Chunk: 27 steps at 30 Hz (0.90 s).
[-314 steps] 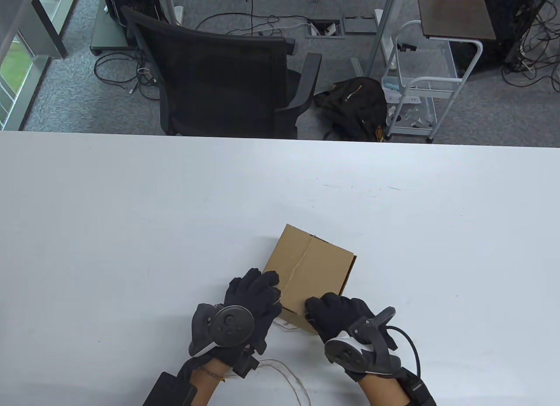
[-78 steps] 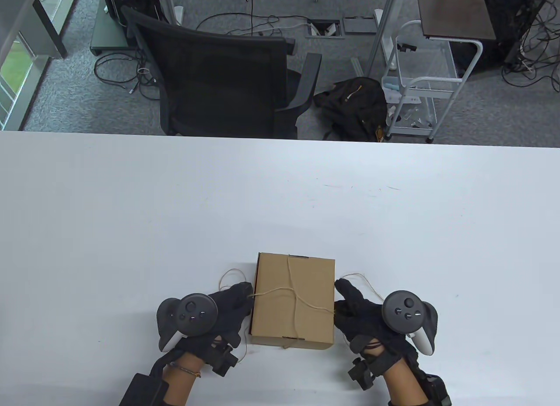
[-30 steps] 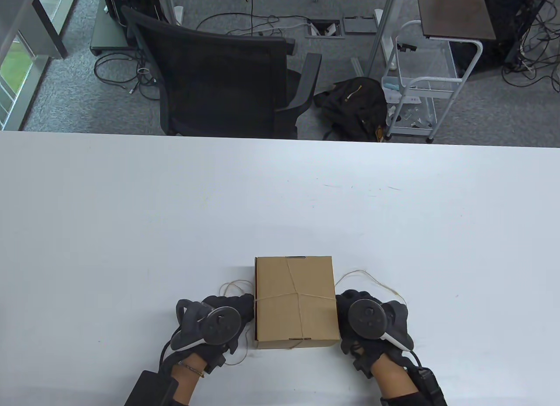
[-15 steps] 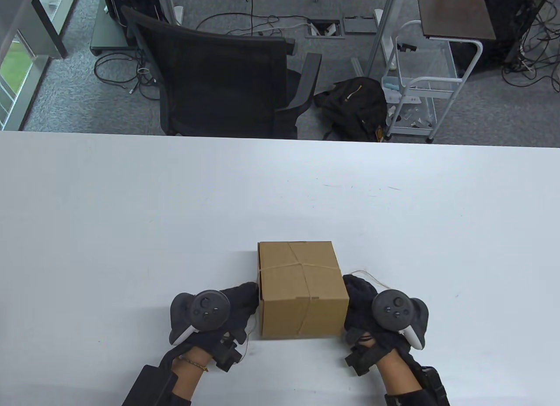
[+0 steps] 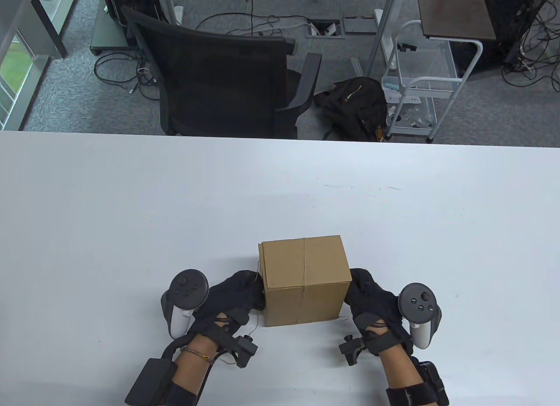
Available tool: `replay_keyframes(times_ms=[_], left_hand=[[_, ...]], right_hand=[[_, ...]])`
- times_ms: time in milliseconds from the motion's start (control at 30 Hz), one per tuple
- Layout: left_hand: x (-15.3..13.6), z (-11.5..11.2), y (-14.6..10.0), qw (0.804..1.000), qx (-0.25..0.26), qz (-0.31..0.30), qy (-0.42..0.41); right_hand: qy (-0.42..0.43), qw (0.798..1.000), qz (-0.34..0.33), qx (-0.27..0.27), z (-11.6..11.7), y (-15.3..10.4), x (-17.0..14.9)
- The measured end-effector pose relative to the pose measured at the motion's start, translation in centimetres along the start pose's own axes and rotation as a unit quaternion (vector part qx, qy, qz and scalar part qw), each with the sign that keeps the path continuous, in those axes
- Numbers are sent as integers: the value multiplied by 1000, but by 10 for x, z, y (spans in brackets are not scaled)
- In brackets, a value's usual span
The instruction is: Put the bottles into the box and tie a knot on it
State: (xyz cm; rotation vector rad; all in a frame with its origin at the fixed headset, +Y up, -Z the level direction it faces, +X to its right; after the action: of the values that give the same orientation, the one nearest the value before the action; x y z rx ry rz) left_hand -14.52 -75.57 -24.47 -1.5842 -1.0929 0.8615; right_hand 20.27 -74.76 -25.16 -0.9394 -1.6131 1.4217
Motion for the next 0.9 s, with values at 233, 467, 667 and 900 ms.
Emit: replay_keyframes(times_ms=[233, 467, 667, 900], left_hand=[[-15, 4, 0, 995, -29, 79, -49], [-36, 7, 2, 986, -31, 147, -78], [-44, 1, -1, 971, -88, 179, -133], [-18, 5, -8, 981, -86, 111, -134]], right_hand=[[-23, 999, 39, 4, 2, -5, 2], [13, 996, 69, 50, 20, 1, -21], [14, 997, 48, 58, 17, 0, -16], [6, 994, 3, 112, 17, -5, 1]])
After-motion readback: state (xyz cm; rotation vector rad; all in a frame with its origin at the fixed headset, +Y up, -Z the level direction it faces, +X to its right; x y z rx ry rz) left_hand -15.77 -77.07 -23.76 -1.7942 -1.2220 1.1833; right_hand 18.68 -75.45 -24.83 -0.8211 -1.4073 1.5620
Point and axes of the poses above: the tracker on the back of each hand, its own x axis roughly to the thumb side, its own y axis roughly from the wrist to the fingertips, z = x × y, the point moved 5 cm from there along y, roughly from the wrist to the fingertips, and after that the axes turned 5 degrees about -x, right-handed, at the moved point
